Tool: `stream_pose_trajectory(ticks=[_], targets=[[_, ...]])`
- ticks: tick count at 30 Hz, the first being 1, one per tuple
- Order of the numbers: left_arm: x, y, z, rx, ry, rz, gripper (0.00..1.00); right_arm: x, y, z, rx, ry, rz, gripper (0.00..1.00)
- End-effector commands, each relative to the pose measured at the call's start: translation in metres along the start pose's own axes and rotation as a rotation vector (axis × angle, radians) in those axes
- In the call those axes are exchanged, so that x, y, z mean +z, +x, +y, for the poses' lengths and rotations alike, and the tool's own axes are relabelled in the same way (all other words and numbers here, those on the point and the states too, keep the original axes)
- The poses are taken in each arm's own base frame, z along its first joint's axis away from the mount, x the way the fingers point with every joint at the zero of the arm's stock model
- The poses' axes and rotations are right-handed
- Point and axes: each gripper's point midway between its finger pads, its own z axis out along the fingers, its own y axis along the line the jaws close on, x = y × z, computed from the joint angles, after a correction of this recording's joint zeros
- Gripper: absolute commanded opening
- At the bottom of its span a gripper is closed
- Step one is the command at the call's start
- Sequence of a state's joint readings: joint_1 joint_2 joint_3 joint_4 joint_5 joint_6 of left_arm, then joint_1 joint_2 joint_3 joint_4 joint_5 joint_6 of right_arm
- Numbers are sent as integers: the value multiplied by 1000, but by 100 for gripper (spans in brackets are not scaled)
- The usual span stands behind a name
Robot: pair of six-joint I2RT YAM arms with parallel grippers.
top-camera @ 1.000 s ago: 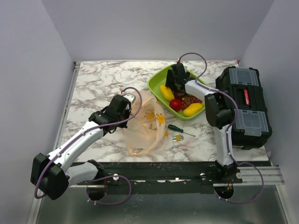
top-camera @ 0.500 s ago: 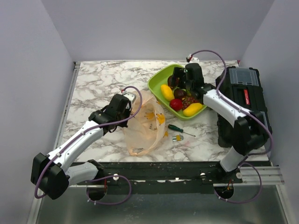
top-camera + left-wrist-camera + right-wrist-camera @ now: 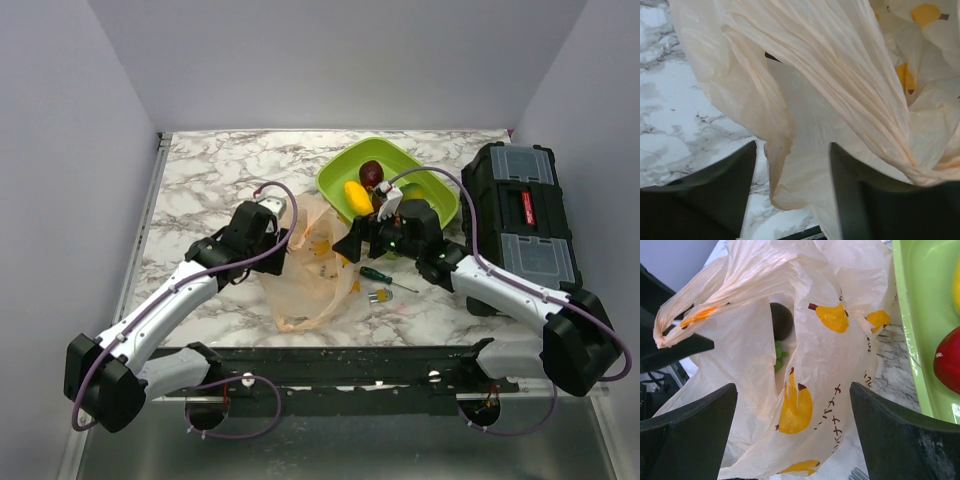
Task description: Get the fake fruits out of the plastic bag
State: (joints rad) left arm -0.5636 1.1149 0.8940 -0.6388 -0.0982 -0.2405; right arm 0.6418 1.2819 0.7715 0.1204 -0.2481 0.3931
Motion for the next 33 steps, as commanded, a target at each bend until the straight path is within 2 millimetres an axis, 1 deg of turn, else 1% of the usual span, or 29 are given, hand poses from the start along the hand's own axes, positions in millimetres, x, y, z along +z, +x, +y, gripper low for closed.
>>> stream_pose_trajectory(ticks=[1, 3, 4, 7, 9, 12, 14, 17, 19, 20, 21, 22, 23, 24, 26, 27, 29, 33], targets=[[-23, -8, -12, -189, 48, -31, 84, 0, 3, 15, -4, -74, 1, 95], [-32, -3, -13, -255, 51, -30, 92, 1, 4, 14, -9, -65, -1, 96], [-36, 1, -13, -292, 47, -31, 94, 1, 5, 14, -16, -64, -1, 96], [-47, 15, -13, -415, 59, -54, 96, 3, 6, 13, -30, -59, 2, 96], [-52, 24, -19, -508, 103, -72, 95, 5, 8, 13, -36, -61, 6, 96], [-55, 35, -36, -626, 223, -91, 90, 8, 9, 15, -44, -70, 8, 96], [-48, 41, -47, -688, 295, -88, 85, 9, 11, 16, -42, -77, 13, 96], [-38, 50, -52, -753, 306, -52, 83, 9, 13, 17, -38, -80, 17, 96], [-32, 52, -55, -756, 314, -37, 82, 8, 16, 17, -34, -82, 19, 96], [-29, 50, -57, -747, 327, -38, 80, 7, 17, 16, -31, -80, 18, 96], [-26, 49, -58, -739, 331, -36, 75, 6, 18, 16, -30, -78, 16, 95], [-23, 48, -58, -734, 330, -36, 69, 5, 19, 15, -27, -74, 16, 95], [-20, 47, -58, -726, 324, -32, 61, 4, 20, 14, -27, -69, 16, 95], [-20, 43, -59, -712, 326, -40, 53, 2, 22, 13, -25, -63, 16, 95], [-22, 29, -63, -674, 360, -69, 31, -2, 21, 11, -25, -47, 6, 95], [-25, 20, -67, -646, 389, -88, 17, -4, 20, 10, -26, -40, -1, 95], [-35, -3, -72, -604, 418, -130, 1, -9, 15, 9, -29, -21, -20, 95], [-66, -63, -82, -492, 473, -227, 0, -19, 2, 3, -38, 35, -69, 96]])
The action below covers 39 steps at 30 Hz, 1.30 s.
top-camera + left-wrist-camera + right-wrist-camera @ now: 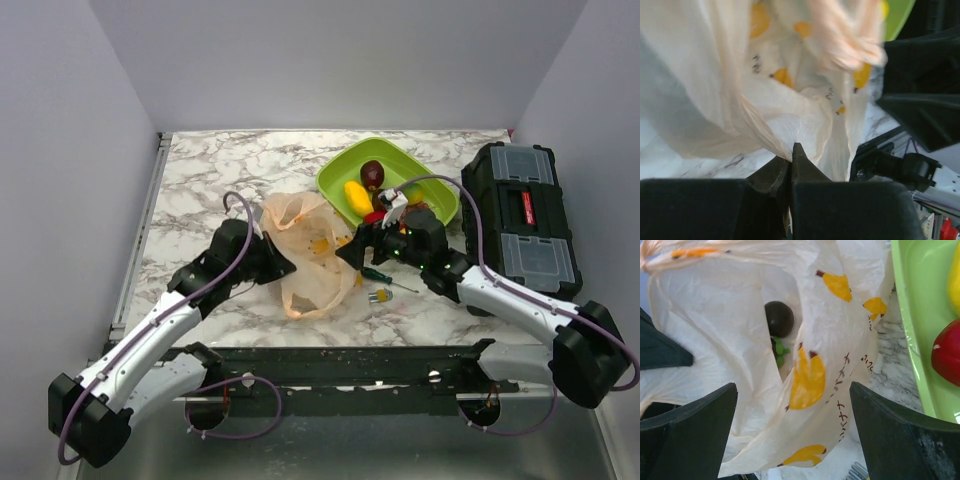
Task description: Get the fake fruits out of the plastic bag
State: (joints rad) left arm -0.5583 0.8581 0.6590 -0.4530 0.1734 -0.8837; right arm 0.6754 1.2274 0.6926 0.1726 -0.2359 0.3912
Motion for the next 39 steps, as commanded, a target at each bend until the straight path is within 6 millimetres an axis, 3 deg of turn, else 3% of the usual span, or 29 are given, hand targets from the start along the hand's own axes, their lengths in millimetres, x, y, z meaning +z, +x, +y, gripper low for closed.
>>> stream_pose_trajectory(ticks=[1, 4, 7, 13, 16, 19, 22, 26, 32, 39], targets=[[-26, -57, -80, 187, 196, -104, 0, -14, -15, -6, -22, 71, -65, 95], [-37, -74, -104, 252, 210, -98, 0, -22, -23, -6, -28, 91, -95, 96], [-38, -69, -105, 264, 211, -53, 0, -25, -25, -6, -29, 99, -100, 96], [-32, -31, -59, 231, 132, 17, 0, -25, -25, 3, -35, 52, -88, 96], [-35, -8, -33, 203, 91, 48, 0, -25, -33, 19, -62, -4, -98, 95], [-35, 15, -13, 170, 81, 88, 0, -21, -37, 48, -119, -72, -92, 93], [-33, 31, 3, 141, 60, 113, 0, -10, -30, 79, -174, -131, -65, 90], [-31, 44, 15, 94, 40, 144, 0, 12, -14, 101, -192, -150, -32, 79], [-36, 53, 26, 96, -34, 207, 0, 55, 10, 79, -110, 2, 24, 56], [-37, 61, 34, 83, -66, 244, 0, 96, 60, 90, -144, -31, 140, 52]])
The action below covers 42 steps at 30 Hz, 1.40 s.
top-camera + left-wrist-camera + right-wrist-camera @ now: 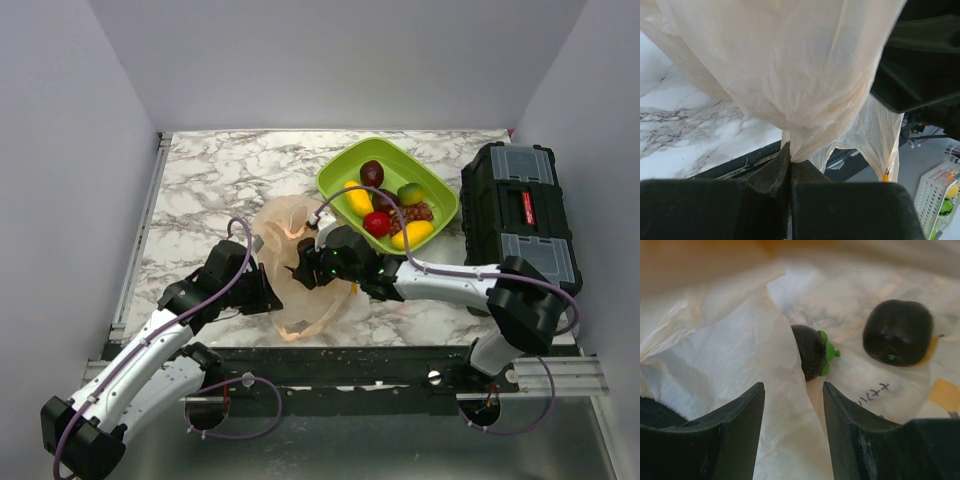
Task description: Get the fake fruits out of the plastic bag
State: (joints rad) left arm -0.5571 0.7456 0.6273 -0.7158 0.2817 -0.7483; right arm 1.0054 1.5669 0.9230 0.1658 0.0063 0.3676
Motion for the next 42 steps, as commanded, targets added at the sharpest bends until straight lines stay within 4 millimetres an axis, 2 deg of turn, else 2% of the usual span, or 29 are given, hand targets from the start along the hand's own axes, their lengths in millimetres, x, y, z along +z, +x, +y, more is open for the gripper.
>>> stream_pose_trajectory(ticks=[1, 3, 5, 6, 9, 14, 17, 22, 24, 26, 29, 32, 35, 38, 40, 42], targets=[[-5, 7, 2, -6, -22, 46, 3, 26, 7, 21, -1, -37, 10, 52], [-10, 1, 1, 4, -39, 26, 13, 33, 20, 28, -7, -47, 38, 48], [-19, -12, 1, 15, -70, -29, 38, 36, 29, 35, -21, -50, 57, 43], [-23, -17, 1, 25, -86, -58, 47, 37, 32, 37, -28, -50, 64, 41], [-38, -40, -1, 66, -121, -162, 66, 40, 44, 38, -22, -54, 82, 38], [-57, -84, -2, 143, -205, -326, 76, 48, 70, 35, -27, -32, 126, 30], [-50, -95, 1, 188, -247, -323, 79, 53, 82, 31, 0, -30, 137, 27], [-20, -77, 32, 172, -357, -194, 78, 53, 96, 30, 64, -30, 149, 27], [-9, -69, 37, 147, -351, -164, 77, 51, 94, 30, 78, -33, 131, 32], [3, -61, 39, 102, -322, -141, 77, 48, 87, 32, 80, -35, 121, 38], [20, -49, 41, 20, -286, -119, 76, 36, 65, 33, 89, -23, 61, 52], [34, -44, 57, -63, -320, -142, 72, 22, 41, 31, 84, -2, -18, 61], [47, -47, 71, -127, -342, -185, 65, 13, 30, 25, 77, 33, -53, 65], [64, -47, 74, -172, -303, -195, 50, 12, 30, 17, 70, 73, -63, 65], [71, -42, 77, -202, -300, -164, 25, 12, 30, 7, 82, 137, -62, 64], [75, -37, 84, -207, -317, -147, 9, 13, 30, -2, 91, 188, -73, 64]])
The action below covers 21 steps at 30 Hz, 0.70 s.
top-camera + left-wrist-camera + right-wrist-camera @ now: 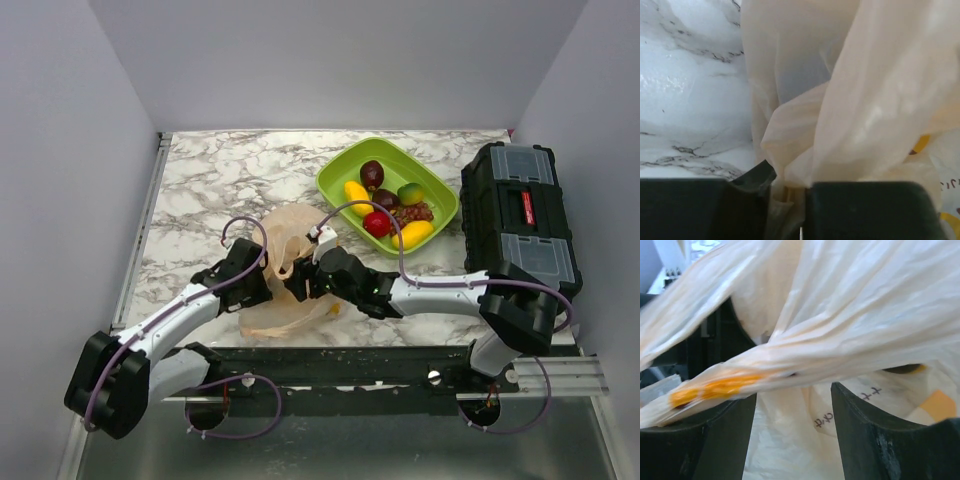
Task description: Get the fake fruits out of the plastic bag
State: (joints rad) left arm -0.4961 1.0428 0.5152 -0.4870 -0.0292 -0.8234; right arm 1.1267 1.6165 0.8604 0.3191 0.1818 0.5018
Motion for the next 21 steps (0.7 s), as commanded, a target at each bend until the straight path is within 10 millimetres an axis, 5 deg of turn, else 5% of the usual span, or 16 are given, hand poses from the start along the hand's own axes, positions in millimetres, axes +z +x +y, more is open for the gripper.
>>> stream_pose_trajectory(ticks=[1, 9, 21], targets=[[14, -6, -10, -69, 45, -21, 7, 2, 6, -31, 0, 168, -17, 63], [17, 4, 8, -33, 24, -34, 0, 16, -3, -31, -35, 182, -54, 54], [15, 7, 17, -38, -7, -43, 0, 61, -14, -18, -104, 165, -83, 60]])
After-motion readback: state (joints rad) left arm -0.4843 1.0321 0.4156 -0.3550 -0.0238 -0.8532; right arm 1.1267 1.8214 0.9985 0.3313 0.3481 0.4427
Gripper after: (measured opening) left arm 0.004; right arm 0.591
